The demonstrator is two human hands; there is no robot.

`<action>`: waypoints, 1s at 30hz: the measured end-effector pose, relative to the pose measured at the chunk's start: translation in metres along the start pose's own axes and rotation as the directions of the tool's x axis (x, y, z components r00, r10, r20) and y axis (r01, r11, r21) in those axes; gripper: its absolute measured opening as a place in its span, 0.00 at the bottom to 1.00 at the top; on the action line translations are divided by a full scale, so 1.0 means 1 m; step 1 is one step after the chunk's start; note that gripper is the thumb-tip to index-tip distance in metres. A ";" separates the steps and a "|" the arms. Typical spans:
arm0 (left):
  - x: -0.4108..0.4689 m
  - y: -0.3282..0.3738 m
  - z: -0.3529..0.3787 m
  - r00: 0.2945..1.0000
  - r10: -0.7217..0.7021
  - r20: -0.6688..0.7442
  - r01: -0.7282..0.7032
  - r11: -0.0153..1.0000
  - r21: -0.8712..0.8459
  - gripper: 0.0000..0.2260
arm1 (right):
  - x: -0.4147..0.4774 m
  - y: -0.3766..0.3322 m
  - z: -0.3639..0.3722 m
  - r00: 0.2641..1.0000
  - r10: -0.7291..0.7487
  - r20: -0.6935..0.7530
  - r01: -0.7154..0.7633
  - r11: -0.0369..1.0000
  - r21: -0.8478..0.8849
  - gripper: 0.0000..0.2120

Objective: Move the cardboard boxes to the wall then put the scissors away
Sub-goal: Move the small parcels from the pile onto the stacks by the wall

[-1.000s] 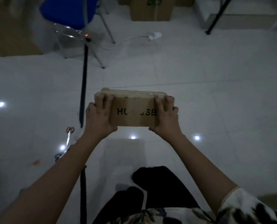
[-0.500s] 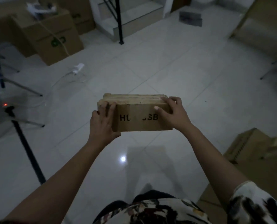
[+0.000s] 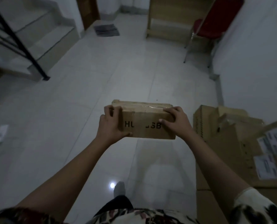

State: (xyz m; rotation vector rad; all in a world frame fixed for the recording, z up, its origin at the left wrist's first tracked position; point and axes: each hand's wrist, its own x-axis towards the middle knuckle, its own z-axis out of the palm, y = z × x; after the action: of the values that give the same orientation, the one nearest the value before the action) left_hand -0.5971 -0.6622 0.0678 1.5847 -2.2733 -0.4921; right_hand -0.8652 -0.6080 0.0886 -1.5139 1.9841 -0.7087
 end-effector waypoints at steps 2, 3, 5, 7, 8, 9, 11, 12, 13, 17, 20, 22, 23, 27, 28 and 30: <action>0.039 0.003 -0.006 0.998 0.069 0.007 -0.069 0.997 -0.043 0.41 | 0.007 -0.002 -0.004 0.993 0.052 -0.102 -0.050 0.999 0.022 0.26; 0.057 0.005 -0.009 0.992 0.122 0.018 -0.121 0.991 -0.051 0.41 | 0.009 -0.002 -0.006 0.986 0.075 -0.148 -0.070 0.997 0.033 0.26; 0.095 0.010 -0.011 0.968 0.244 0.056 -0.241 0.969 -0.054 0.42 | 0.015 0.000 -0.012 0.962 0.132 -0.238 -0.119 0.990 0.071 0.26; 0.126 0.018 -0.008 0.938 0.335 0.088 -0.332 0.942 -0.051 0.42 | 0.015 0.005 -0.016 0.930 0.188 -0.316 -0.162 0.981 0.106 0.25; 0.134 0.020 -0.006 0.930 0.357 0.086 -0.355 0.934 -0.044 0.41 | 0.015 0.007 -0.016 0.921 0.196 -0.338 -0.169 0.980 0.108 0.25; 0.144 0.027 -0.001 0.915 0.391 0.096 -0.387 0.920 -0.051 0.41 | 0.013 0.010 -0.016 0.903 0.217 -0.370 -0.189 0.976 0.112 0.24; 0.163 0.042 0.012 0.877 0.466 0.115 -0.458 0.884 -0.093 0.40 | 0.013 0.019 -0.019 0.858 0.276 -0.434 -0.235 0.961 0.146 0.24; 0.170 0.049 0.018 0.862 0.492 0.125 -0.480 0.870 -0.112 0.40 | 0.012 0.023 -0.021 0.841 0.294 -0.454 -0.247 0.956 0.161 0.24; 0.180 0.058 0.023 0.847 0.518 0.120 -0.504 0.854 -0.133 0.40 | 0.013 0.027 -0.025 0.821 0.316 -0.476 -0.265 0.949 0.171 0.24; 0.219 0.101 0.048 0.784 0.607 0.126 -0.583 0.791 -0.185 0.39 | 0.019 0.051 -0.045 0.743 0.377 -0.553 -0.323 0.926 0.197 0.24; 0.242 0.129 0.069 0.755 0.643 0.129 -0.613 0.762 -0.209 0.38 | 0.028 0.069 -0.067 0.721 0.392 -0.572 -0.344 0.918 0.195 0.24; 0.258 0.146 0.081 0.746 0.652 0.137 -0.618 0.754 -0.222 0.37 | 0.037 0.082 -0.081 0.713 0.388 -0.585 -0.358 0.918 0.172 0.24; 0.274 0.161 0.094 0.738 0.660 0.144 -0.623 0.747 -0.231 0.37 | 0.047 0.095 -0.093 0.695 0.400 -0.598 -0.378 0.910 0.170 0.24; 0.318 0.202 0.120 0.728 0.661 0.179 -0.617 0.747 -0.249 0.35 | 0.081 0.125 -0.123 0.683 0.438 -0.585 -0.409 0.892 0.191 0.25; 0.330 0.214 0.127 0.728 0.659 0.189 -0.611 0.749 -0.258 0.35 | 0.092 0.135 -0.134 0.681 0.460 -0.570 -0.424 0.882 0.205 0.25; 0.353 0.236 0.141 0.715 0.673 0.189 -0.619 0.735 -0.276 0.33 | 0.111 0.150 -0.153 0.686 0.478 -0.549 -0.436 0.874 0.216 0.25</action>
State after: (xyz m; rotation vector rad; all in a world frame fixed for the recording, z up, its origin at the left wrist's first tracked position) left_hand -0.9722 -0.9054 0.0744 0.5507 -2.6814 -0.7356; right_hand -1.0987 -0.6680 0.0826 -0.7125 2.6218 -1.0968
